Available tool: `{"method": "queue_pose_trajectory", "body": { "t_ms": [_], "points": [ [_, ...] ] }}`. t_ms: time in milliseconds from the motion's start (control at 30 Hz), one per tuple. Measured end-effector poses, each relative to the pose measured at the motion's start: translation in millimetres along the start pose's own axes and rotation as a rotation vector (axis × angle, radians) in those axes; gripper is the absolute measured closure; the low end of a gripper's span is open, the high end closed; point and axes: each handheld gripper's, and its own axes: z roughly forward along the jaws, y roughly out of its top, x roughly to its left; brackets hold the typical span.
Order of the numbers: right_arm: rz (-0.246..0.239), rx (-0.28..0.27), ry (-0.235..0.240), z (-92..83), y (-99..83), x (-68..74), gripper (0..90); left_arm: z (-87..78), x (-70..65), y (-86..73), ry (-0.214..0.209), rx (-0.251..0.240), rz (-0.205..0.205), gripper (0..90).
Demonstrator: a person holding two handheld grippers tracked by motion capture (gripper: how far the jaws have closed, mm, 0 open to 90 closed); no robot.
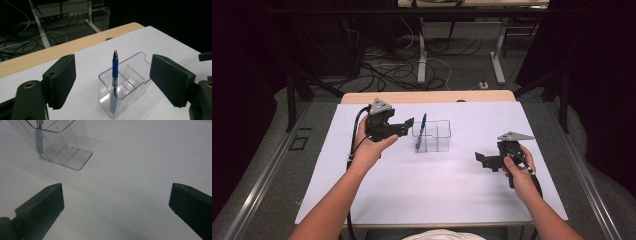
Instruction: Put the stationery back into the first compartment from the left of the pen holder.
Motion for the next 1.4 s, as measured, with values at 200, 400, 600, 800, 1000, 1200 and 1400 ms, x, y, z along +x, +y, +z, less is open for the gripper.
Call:
{"method": "queue_pose_trajectory", "body": {
  "t_ms": [200, 400, 600, 800, 1000, 1200, 1400],
  "points": [
    [0.001, -0.001, -0.001, -0.1, 0.1, 0.1, 0.0, -15.6, 12.4, -13.4, 0.064, 0.005, 0.048, 14.9],
    [-0.004, 0.0, 0.0, -0.2, 0.2, 0.7, 0.0, -25.5, 26.3, -32.1, 0.113, 0.028, 0.061, 2.6],
    [-0.007, -0.002, -0.004, -0.4, 0.2, 1.0, 0.0, -33.3, 36.6, -52.4, 0.131, 0.037, 0.029, 0.2],
    [-0.005, -0.001, -0.007, -0.5, 0.0, 0.9, 0.0, -40.0, 49.8, -74.2, 0.149, 0.05, -0.009, 0.2],
    [-0.009, -0.001, -0.01, -0.2, -0.2, 0.3, 0.0, -46.4, 61.5, -93.3, 0.15, 0.057, -0.059, 0.2],
    [-0.008, 0.006, -0.014, 0.7, -0.9, 0.9, 0.0, -48.9, 73.3, -109.8, 0.19, 0.055, -0.116, 0.2],
    [-0.013, 0.01, -0.019, 2.1, -1.9, 0.1, 0.0, -52.6, 85.3, -121.5, 0.238, 0.052, -0.167, 0.2]
  ]
}}
